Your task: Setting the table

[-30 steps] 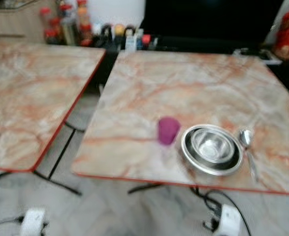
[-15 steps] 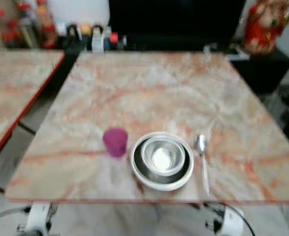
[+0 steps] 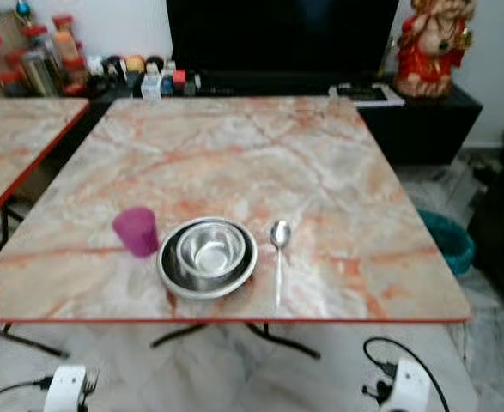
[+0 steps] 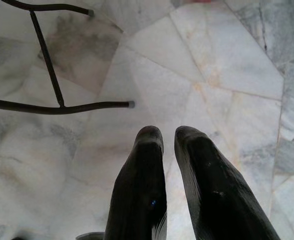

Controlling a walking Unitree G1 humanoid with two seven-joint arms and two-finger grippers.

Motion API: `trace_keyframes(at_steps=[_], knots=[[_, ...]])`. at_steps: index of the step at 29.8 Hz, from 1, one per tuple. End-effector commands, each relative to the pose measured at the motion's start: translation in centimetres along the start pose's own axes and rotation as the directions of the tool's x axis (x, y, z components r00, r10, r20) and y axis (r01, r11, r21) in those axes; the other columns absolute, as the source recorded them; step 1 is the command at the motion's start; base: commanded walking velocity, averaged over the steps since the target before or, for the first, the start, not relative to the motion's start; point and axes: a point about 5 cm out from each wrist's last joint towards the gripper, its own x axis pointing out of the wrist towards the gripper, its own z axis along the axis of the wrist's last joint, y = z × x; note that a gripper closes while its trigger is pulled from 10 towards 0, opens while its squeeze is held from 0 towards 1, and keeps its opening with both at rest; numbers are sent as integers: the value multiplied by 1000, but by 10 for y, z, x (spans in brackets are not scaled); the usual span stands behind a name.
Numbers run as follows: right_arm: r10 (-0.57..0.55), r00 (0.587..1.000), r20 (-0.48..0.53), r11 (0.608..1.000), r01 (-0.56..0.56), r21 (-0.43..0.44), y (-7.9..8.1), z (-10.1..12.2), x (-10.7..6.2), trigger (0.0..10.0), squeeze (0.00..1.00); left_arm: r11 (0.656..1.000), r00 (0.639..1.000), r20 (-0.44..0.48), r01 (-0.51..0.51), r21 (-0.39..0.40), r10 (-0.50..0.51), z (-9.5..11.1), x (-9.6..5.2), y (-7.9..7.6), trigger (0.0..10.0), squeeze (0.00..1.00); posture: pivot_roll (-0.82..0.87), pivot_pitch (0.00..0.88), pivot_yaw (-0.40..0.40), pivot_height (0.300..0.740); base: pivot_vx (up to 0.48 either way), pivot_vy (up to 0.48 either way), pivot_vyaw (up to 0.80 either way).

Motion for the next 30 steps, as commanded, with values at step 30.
trace_keyframes(at_steps=[30], knots=[[23, 1000, 1, 1000, -23, 3, 6, 0, 1, 10000, 0, 999, 1000, -10, 1, 39, -1, -3, -1, 6, 10000, 0, 48, 36, -36, 740, 0, -265, -200]])
